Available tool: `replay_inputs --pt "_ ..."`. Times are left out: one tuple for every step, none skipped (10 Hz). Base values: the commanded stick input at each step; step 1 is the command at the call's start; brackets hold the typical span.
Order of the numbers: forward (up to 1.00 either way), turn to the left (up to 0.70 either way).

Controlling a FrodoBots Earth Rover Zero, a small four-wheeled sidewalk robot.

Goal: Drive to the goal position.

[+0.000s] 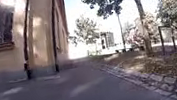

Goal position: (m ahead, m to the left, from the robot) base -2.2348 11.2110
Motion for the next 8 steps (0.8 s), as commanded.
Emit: replay_inputs --pt "0.7 0.0" --pt "0.7 0.0" --pt "0.7 0.0" --pt "0.7 0.0" --pt "0.7 0.0" --pt "0.7 0.0" --pt "0.7 0.0" --pt "0.7 0.0"
